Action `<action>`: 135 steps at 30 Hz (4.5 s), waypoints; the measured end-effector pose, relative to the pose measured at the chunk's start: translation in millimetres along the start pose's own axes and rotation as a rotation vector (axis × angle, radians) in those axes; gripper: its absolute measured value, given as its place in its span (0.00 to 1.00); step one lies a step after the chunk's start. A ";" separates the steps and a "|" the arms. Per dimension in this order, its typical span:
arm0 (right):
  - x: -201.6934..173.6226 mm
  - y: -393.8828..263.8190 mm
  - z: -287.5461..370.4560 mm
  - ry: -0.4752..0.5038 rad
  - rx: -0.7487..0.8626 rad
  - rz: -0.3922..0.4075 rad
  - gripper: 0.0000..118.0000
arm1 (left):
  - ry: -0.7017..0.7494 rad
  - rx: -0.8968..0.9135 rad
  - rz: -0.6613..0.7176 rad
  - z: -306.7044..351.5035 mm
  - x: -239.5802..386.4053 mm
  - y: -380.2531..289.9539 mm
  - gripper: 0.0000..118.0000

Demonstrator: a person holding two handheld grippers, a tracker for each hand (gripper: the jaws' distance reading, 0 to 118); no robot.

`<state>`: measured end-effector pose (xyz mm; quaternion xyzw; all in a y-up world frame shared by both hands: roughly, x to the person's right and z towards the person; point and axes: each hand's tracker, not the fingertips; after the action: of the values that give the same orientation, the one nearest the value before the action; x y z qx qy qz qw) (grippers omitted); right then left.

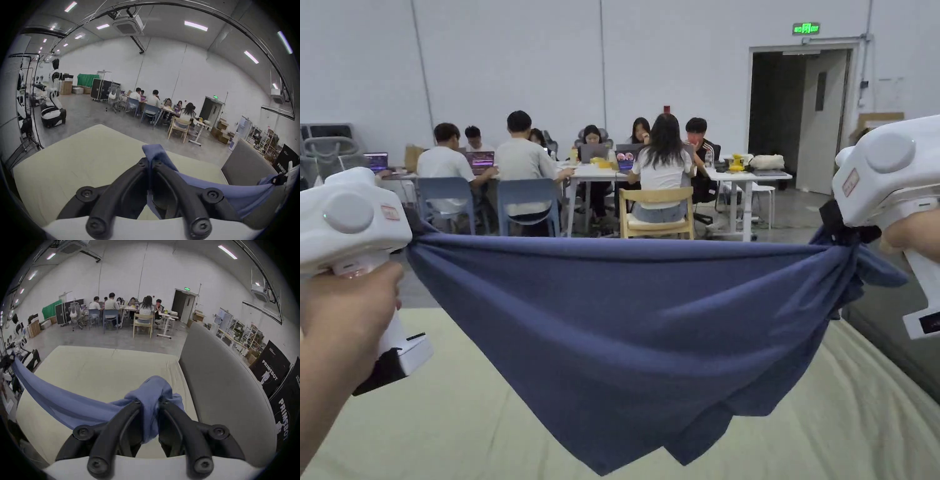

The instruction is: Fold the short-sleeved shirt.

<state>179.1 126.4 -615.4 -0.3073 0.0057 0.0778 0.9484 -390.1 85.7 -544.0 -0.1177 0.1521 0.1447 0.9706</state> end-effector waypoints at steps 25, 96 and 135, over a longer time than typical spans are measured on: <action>-30.3 -459.5 -8.1 0.189 -0.327 -0.102 0.13 | -0.153 -0.552 0.002 118.8 -163.6 -348.5 0.01; -65.8 -394.5 -217.5 0.131 -0.523 0.131 0.98 | -0.012 -0.554 -0.124 166.0 -119.1 -381.5 0.01; 30.8 -9.6 125.9 -0.184 0.450 0.209 0.06 | -0.137 -0.019 0.032 60.2 36.2 59.9 0.01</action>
<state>206.3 196.6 -509.5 -0.0782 -0.0317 0.1995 0.9763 -360.4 166.8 -511.3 -0.1141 0.0860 0.1691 0.9752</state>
